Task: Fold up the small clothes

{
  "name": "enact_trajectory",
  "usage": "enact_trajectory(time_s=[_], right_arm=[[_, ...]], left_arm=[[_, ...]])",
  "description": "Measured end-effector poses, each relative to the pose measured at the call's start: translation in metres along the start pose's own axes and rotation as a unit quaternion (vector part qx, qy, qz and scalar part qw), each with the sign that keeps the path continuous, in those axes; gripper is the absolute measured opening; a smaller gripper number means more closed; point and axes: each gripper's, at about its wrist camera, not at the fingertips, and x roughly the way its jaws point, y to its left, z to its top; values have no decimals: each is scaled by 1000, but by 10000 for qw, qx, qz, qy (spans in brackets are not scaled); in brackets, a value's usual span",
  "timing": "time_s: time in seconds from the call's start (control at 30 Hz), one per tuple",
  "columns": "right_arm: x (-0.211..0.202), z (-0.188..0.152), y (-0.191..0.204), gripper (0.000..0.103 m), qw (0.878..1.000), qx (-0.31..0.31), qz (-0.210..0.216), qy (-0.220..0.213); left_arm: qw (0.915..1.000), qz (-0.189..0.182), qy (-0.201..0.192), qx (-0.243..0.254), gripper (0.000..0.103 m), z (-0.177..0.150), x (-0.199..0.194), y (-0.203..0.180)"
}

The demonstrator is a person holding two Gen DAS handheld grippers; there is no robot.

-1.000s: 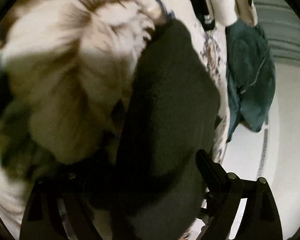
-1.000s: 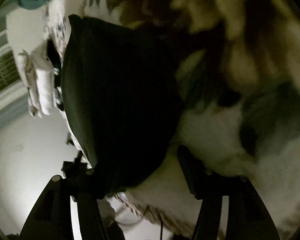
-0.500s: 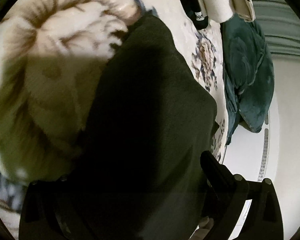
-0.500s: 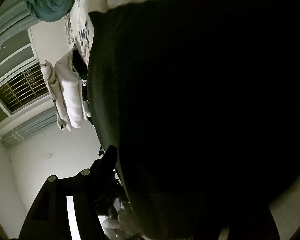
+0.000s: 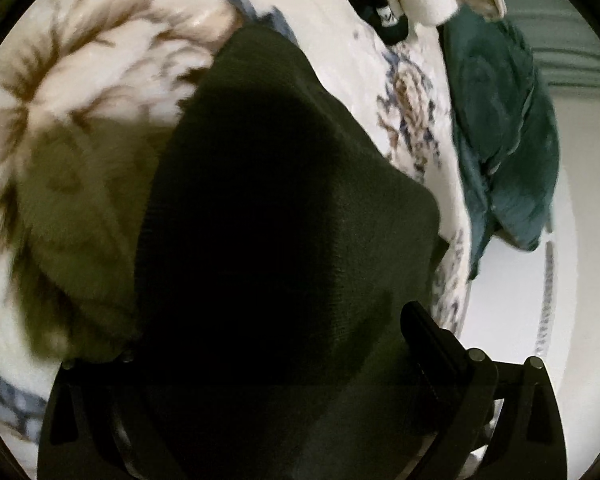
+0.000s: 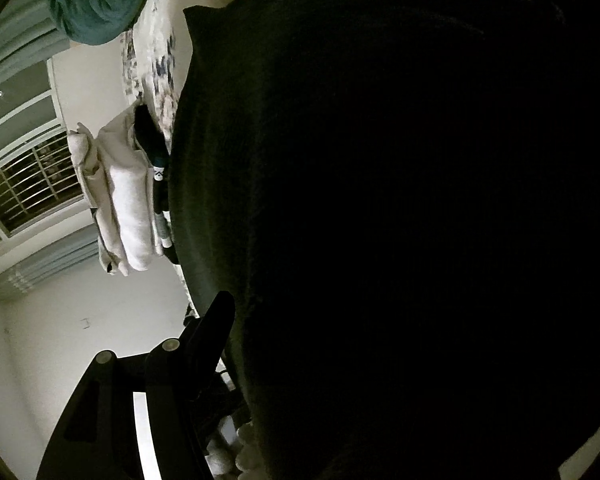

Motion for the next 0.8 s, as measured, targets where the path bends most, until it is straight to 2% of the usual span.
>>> enact_trajectory(time_s=[0.13, 0.3, 0.33, 0.4, 0.47, 0.67, 0.8], right_arm=[[-8, 4, 0, 70, 10000, -6, -56, 4], [-7, 9, 5, 70, 9999, -38, -156, -6], [-10, 10, -2, 70, 9998, -56, -179, -10], [-11, 9, -2, 69, 9997, -83, -234, -56], [-12, 7, -4, 68, 9995, -112, -289, -107], [-17, 2, -8, 54, 9985, -118, -463, -250], [-19, 0, -5, 47, 9979, -131, -549, -330]], left_arm=[[9991, 319, 64, 259, 99, -3, 5, -9], [9986, 397, 1, 360, 98, -7, 4, -10], [9985, 399, -39, 366, 94, -8, 3, -10], [9981, 449, -109, 398, 76, -9, -1, -7], [9983, 374, -161, 422, 50, -10, -7, -5], [9977, 319, -140, 585, 37, -9, -11, -10], [9978, 281, -125, 590, 34, -8, -12, -10]])
